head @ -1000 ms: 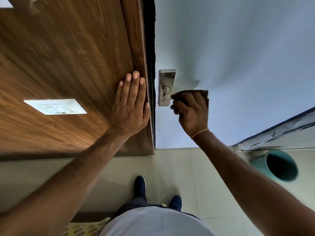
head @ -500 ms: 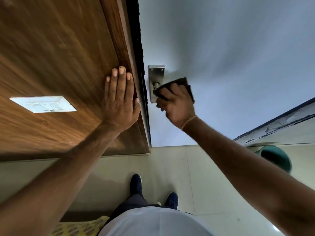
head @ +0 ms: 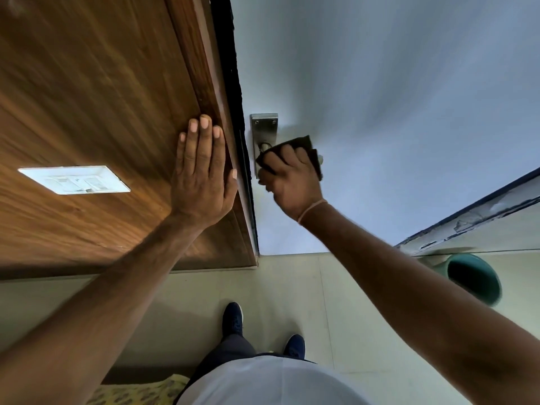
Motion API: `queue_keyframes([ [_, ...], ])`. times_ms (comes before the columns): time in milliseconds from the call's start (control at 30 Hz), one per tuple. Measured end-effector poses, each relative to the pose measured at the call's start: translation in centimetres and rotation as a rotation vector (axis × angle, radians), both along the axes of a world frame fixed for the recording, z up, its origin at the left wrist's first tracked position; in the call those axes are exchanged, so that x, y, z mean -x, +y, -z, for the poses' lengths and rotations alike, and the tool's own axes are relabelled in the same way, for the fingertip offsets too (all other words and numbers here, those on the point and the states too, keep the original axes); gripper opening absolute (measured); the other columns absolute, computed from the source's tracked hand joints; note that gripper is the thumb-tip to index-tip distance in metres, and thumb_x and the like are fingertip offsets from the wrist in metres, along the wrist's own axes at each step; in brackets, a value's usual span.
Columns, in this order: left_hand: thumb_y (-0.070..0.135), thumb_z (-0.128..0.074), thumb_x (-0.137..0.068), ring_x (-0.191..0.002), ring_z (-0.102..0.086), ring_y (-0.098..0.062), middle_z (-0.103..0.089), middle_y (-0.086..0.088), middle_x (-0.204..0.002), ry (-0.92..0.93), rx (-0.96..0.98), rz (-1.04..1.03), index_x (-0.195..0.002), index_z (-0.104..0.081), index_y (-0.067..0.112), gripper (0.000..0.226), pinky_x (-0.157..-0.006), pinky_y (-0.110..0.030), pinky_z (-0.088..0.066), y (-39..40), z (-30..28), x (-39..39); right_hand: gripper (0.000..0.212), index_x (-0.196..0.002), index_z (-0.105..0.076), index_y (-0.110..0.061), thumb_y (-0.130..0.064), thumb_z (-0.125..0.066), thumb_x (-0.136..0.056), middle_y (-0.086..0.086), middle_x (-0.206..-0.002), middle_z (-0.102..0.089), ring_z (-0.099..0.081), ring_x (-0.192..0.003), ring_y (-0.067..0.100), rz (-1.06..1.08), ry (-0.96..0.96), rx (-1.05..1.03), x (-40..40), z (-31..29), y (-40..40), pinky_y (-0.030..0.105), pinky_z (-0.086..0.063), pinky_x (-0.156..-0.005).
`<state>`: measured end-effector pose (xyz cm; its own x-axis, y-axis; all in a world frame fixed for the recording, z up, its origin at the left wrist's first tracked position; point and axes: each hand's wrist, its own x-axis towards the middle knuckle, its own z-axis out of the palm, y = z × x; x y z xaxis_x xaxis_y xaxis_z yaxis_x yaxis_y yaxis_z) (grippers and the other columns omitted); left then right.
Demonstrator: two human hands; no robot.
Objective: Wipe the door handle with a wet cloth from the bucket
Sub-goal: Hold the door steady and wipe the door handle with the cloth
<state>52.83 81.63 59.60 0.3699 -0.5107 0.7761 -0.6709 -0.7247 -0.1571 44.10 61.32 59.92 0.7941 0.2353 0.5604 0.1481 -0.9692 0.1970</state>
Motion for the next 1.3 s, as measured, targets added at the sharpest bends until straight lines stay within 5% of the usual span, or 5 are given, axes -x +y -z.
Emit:
queue_keyframes([
  [267,0.030,-0.063,-0.102,-0.166,0.003,-0.031,-0.014,-0.021,-0.171,0.007,-0.005,0.013,-0.166,-0.012,-0.002,0.088,-0.135,-0.051,-0.015,0.1,-0.1,0.0,0.014,-0.076,-0.070,-0.017,-0.007,-0.069,-0.085,0.003,-0.102,-0.072,-0.057,-0.084,0.031,0.081,-0.067,-0.029,3.5,1.0,-6.9,0.038,-0.038,-0.068],
  [467,0.031,-0.062,-0.103,-0.166,0.004,-0.030,-0.020,-0.023,-0.171,0.011,-0.020,0.027,-0.166,-0.010,-0.002,0.088,-0.135,-0.050,-0.013,0.4,-0.1,-0.3,0.012,-0.082,-0.070,-0.018,-0.008,-0.063,-0.085,0.005,-0.102,-0.072,-0.062,-0.087,0.033,-0.006,-0.047,-0.035,0.7,0.6,-1.5,0.039,-0.043,-0.069],
  [800,0.031,-0.062,-0.103,-0.165,0.004,-0.031,-0.023,-0.029,-0.170,0.038,-0.003,0.033,-0.166,-0.011,-0.003,0.088,-0.135,-0.053,-0.015,0.1,-0.2,0.1,0.010,-0.080,-0.071,-0.012,-0.011,-0.077,-0.088,0.008,-0.097,-0.070,-0.057,-0.082,0.033,0.194,-0.127,-0.186,3.3,1.8,-5.2,0.040,-0.039,-0.067],
  [1067,0.031,-0.064,-0.102,-0.165,0.004,-0.031,-0.029,-0.031,-0.168,0.031,-0.015,0.032,-0.166,-0.011,-0.003,0.090,-0.135,-0.052,-0.014,0.2,-0.2,0.0,0.003,-0.091,-0.077,-0.017,-0.017,-0.078,-0.088,0.006,-0.106,-0.073,-0.062,-0.091,0.036,0.263,-0.185,-0.310,3.2,1.4,-3.5,0.040,-0.046,-0.075],
  [1300,0.030,-0.064,-0.102,-0.165,0.003,-0.032,-0.015,-0.025,-0.171,0.028,-0.023,0.030,-0.166,-0.011,-0.002,0.089,-0.134,-0.052,-0.016,0.2,-0.1,0.1,0.036,-0.135,-0.070,-0.021,-0.019,-0.062,-0.099,0.003,-0.134,-0.071,-0.060,-0.127,0.035,0.162,-0.058,-0.323,0.2,0.2,3.0,0.049,-0.045,-0.102],
])
